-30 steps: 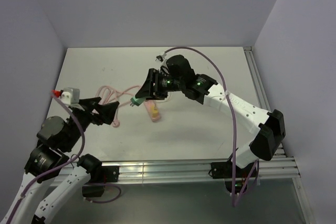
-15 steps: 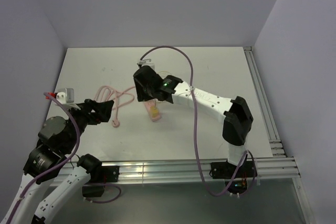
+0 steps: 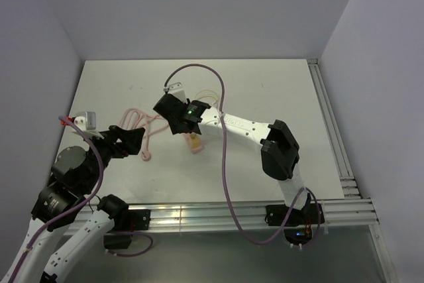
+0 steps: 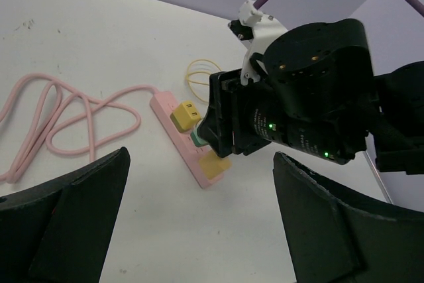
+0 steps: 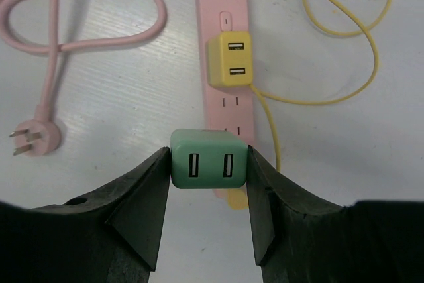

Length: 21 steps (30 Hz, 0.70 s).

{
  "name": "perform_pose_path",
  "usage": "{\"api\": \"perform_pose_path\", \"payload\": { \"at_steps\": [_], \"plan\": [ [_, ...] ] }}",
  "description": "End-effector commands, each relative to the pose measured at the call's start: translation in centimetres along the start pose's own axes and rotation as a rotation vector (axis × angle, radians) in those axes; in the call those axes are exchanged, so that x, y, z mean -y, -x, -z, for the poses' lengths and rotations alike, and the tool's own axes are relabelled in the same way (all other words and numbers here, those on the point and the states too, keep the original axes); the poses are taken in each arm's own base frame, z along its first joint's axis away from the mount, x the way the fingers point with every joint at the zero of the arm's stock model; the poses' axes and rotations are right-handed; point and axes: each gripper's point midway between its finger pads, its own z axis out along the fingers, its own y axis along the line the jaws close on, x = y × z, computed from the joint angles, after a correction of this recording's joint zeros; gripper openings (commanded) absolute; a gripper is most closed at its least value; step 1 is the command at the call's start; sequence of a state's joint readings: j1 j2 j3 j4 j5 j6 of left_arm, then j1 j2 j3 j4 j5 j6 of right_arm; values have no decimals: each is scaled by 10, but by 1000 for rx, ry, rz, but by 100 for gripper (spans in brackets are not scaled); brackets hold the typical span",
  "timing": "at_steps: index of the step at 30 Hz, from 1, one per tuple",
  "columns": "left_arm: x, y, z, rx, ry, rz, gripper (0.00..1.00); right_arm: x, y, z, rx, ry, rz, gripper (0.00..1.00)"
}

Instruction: Insert the plug

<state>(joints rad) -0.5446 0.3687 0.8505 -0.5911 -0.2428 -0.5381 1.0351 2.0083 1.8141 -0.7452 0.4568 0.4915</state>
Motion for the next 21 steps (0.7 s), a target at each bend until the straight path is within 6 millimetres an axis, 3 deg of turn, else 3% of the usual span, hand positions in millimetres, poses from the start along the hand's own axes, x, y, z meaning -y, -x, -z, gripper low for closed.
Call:
{"api": "perform_pose_path", "payload": {
  "at_steps": [1,8,21],
  "plan": [
    [5,3,-3,3,-16,-3,95,12,10,-3,40,-70,13,0],
    [8,0,-6,-10,-32,-4,95,12,6,-20,33,-90,27,0],
    [13,-9,-10,-44,-53,9,95,37,3,-38,48,-127,-43,0]
  ]
}}
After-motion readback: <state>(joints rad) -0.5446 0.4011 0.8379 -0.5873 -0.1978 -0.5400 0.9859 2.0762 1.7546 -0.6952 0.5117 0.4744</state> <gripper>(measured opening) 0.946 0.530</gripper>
